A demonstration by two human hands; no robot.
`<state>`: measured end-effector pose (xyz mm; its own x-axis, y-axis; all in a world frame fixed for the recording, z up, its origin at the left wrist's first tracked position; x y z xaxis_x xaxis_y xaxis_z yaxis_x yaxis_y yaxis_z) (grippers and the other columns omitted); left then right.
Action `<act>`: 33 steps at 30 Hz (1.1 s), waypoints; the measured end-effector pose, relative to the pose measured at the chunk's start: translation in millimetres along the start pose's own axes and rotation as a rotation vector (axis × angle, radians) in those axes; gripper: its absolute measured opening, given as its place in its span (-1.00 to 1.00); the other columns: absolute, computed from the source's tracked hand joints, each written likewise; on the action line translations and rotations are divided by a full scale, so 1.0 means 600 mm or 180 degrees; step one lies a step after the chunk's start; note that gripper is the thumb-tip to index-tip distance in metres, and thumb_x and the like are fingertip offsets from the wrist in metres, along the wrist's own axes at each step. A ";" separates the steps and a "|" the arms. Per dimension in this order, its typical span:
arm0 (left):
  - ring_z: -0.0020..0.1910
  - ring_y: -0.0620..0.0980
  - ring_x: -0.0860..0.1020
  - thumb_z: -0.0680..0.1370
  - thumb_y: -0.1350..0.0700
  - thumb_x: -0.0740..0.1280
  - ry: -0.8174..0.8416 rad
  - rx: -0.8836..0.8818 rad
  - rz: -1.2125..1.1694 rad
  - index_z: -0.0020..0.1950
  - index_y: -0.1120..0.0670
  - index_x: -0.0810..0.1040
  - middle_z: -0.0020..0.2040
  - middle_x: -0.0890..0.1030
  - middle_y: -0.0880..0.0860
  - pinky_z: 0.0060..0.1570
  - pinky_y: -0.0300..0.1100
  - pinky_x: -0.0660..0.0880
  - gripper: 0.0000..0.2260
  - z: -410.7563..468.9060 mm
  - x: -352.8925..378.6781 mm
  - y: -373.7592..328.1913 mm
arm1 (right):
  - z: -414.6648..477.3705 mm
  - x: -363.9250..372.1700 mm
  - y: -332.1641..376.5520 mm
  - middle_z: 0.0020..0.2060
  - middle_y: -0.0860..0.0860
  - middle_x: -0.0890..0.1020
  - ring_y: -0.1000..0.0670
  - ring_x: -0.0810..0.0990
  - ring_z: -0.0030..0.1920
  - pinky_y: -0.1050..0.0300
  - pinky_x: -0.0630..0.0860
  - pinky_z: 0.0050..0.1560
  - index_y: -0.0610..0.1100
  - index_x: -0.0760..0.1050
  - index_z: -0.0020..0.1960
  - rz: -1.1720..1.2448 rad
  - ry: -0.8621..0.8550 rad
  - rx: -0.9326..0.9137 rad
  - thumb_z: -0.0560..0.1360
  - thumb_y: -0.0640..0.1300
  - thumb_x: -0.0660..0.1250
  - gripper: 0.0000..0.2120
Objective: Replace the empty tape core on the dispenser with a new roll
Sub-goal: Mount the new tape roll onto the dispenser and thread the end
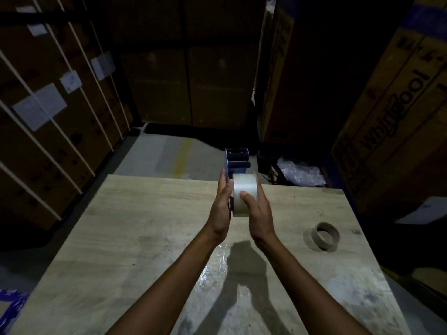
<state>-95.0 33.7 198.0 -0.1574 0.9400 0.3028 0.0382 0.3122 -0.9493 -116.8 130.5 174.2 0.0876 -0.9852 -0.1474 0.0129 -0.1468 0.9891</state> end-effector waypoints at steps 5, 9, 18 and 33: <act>0.39 -0.01 0.48 0.56 -0.05 0.24 -0.0143 -0.0097 0.0090 0.60 -0.10 0.16 0.50 0.41 0.02 0.39 -0.02 0.43 -0.40 -0.006 -0.003 0.018 | -0.011 0.000 -0.012 0.37 -0.03 0.47 -0.03 0.51 0.31 -0.16 0.55 0.25 0.24 0.24 0.51 0.0220 0.0098 0.0152 0.41 0.28 0.30 -0.31; 0.30 0.16 0.55 0.56 -0.01 0.24 -0.0375 -0.0120 0.0007 0.54 -0.08 0.28 0.39 0.52 0.08 0.26 0.15 0.53 -0.47 -0.018 -0.002 0.038 | -0.020 -0.003 -0.025 0.35 -0.02 0.50 -0.04 0.53 0.30 -0.18 0.56 0.24 0.22 0.33 0.47 0.0407 0.0160 0.0239 0.37 0.23 0.36 -0.32; 0.19 0.02 0.62 0.58 0.01 0.14 -0.0381 0.0034 -0.0023 0.52 0.01 0.32 0.31 0.58 0.09 0.12 -0.11 0.57 -0.52 -0.026 0.007 0.033 | -0.035 0.002 -0.009 0.21 0.09 0.45 0.12 0.52 0.25 -0.07 0.55 0.27 0.04 0.32 0.52 0.0111 -0.0233 -0.0112 0.32 0.24 0.38 -0.19; 0.24 0.21 0.53 0.56 -0.19 0.16 -0.0862 -0.0267 -0.0416 0.27 0.18 0.51 0.24 0.57 0.24 0.05 0.11 0.48 -0.49 -0.008 0.001 -0.014 | -0.038 -0.006 0.020 0.23 -0.02 0.42 -0.01 0.51 0.24 -0.16 0.55 0.23 0.14 0.26 0.53 -0.0006 -0.0364 -0.0471 0.32 0.28 0.36 -0.19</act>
<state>-90.4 32.2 206.6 -0.4230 0.8238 0.3775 0.0800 0.4489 -0.8900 -94.3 134.0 186.7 -0.0262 -0.9898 -0.1399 0.1600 -0.1422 0.9768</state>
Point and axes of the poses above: each hand's wrist, its own z-axis towards the middle knuckle, its own x-axis out of the palm, y = z × x, the point moved 1 cm from there along z, towards the middle knuckle
